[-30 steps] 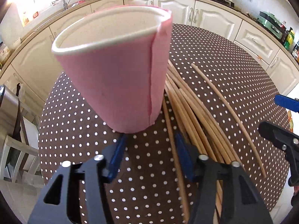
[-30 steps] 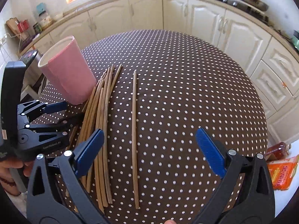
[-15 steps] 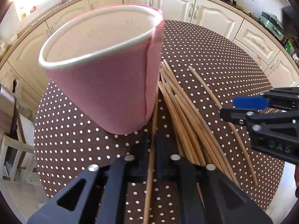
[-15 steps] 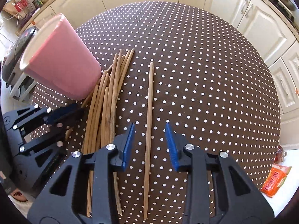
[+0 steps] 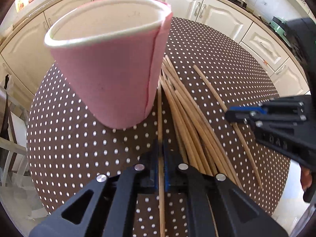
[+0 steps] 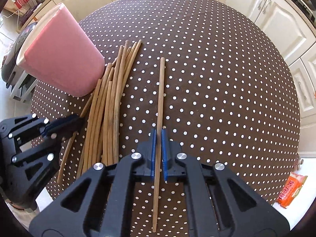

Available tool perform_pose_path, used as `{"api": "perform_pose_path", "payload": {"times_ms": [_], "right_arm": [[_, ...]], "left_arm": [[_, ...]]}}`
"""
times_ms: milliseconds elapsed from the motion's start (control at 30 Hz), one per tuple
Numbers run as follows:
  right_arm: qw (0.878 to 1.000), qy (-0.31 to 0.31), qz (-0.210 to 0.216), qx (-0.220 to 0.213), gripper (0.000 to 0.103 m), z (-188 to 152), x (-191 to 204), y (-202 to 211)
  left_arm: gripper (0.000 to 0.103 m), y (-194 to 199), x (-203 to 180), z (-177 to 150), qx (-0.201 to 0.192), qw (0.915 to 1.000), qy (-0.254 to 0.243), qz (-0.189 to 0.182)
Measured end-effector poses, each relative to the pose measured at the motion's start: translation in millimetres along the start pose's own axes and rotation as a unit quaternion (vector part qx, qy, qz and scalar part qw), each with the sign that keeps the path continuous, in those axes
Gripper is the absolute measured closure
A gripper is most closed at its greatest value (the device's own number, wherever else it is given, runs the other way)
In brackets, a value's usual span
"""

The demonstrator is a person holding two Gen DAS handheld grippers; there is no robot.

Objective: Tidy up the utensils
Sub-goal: 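Close the right tool on one chopstick while the left tool closes on another, then lift both held chopsticks upright and carry them toward the pink cup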

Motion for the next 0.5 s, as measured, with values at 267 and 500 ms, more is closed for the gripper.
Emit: {"api": "perform_pose_path", "payload": {"times_ms": [267,500], "right_arm": [[1.0,-0.013,0.018,-0.009,0.097,-2,-4,4],[0.998,-0.03,0.032,-0.039,0.097,-24,-8,22]], "left_arm": [[0.097,-13,-24,10,0.007,0.9996,-0.018,0.021],[0.098,-8,-26,-3,-0.025,0.9991,-0.023,-0.024]]}}
Point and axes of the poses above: each gripper's, at about its wrist camera, not at the fingertips, and y roughly against the way its jaws point, x to its left, z to its top, the point moved 1 cm from there along -y, roughly the way its jaws point, and after that the axes turned 10 degrees about y, right-handed, at the moved point
